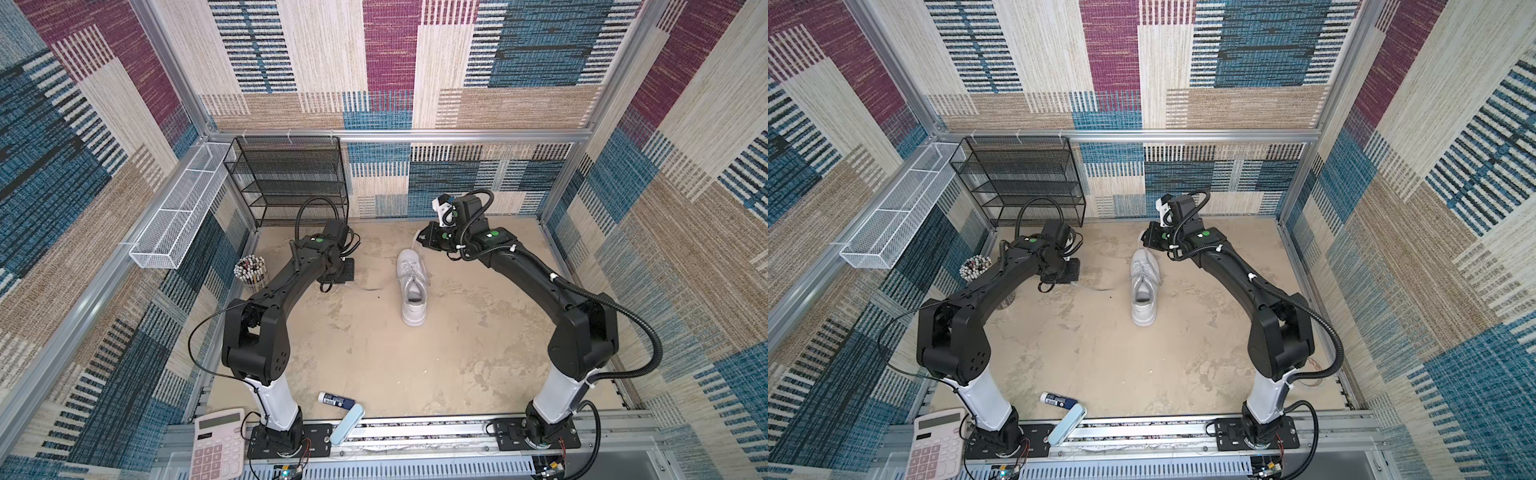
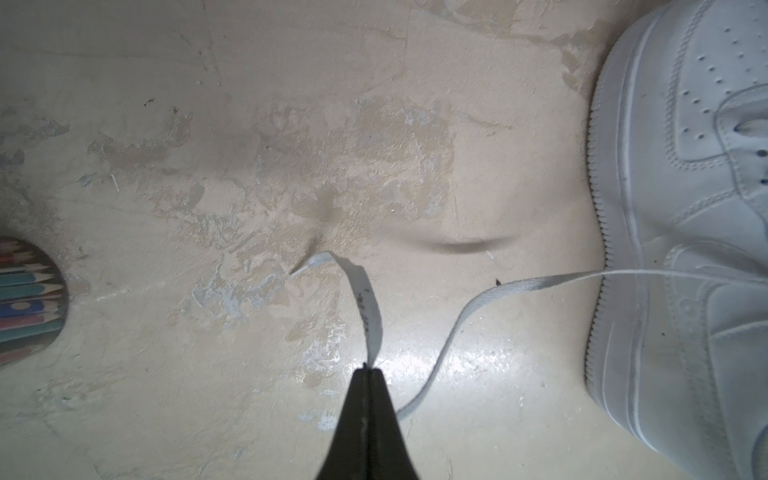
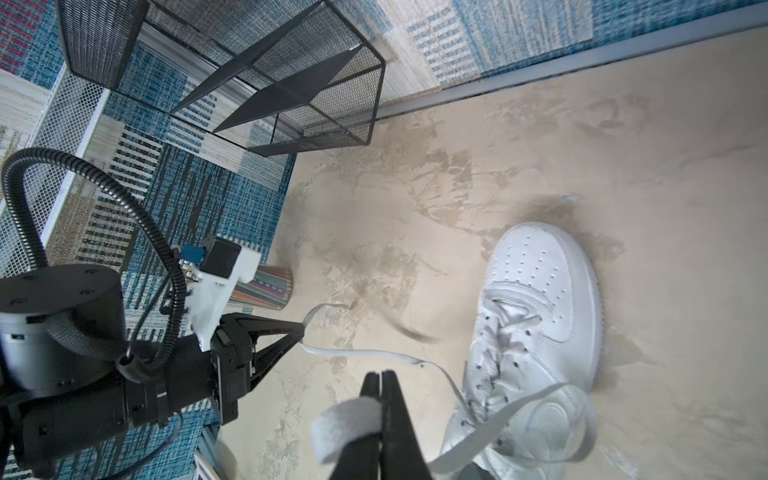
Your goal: Tie the shoes
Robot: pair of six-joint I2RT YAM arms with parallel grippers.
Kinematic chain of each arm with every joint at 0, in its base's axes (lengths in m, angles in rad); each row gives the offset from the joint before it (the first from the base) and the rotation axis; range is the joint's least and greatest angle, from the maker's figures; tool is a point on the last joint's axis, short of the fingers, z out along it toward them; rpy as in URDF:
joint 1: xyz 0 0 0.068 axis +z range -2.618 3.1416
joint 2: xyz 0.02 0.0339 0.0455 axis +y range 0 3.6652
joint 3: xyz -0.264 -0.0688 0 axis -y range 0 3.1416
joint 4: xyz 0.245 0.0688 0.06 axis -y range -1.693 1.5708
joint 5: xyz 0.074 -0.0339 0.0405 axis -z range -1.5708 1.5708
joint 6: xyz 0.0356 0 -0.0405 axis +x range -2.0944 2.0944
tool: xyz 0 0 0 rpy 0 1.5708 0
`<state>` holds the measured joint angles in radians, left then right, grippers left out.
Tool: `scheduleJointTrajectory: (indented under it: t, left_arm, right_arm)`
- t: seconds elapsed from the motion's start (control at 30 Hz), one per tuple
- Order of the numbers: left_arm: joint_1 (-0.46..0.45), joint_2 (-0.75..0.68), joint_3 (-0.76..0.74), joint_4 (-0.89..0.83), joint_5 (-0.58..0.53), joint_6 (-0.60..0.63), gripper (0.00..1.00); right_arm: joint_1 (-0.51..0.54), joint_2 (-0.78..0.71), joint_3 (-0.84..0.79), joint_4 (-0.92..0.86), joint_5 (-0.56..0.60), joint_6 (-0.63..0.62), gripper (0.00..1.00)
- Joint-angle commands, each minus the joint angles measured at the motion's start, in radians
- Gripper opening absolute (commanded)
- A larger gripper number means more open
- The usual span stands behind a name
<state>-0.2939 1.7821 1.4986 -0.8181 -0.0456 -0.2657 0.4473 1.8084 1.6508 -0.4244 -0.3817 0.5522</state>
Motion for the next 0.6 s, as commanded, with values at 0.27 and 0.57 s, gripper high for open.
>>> scheduleJointTrajectory:
  t: [0.27, 0.57]
  left_arm:
    - [0.002, -0.027, -0.066, 0.036, 0.026, -0.04, 0.0]
    - [0.002, -0.045, -0.113, 0.057, 0.033, -0.054, 0.0]
  right_arm:
    - [0.083, 0.213, 0.222, -0.039, 0.025, 0.086, 0.0]
    - [0.117, 0.359, 0.373, -0.089, 0.009, 0.097, 0.0]
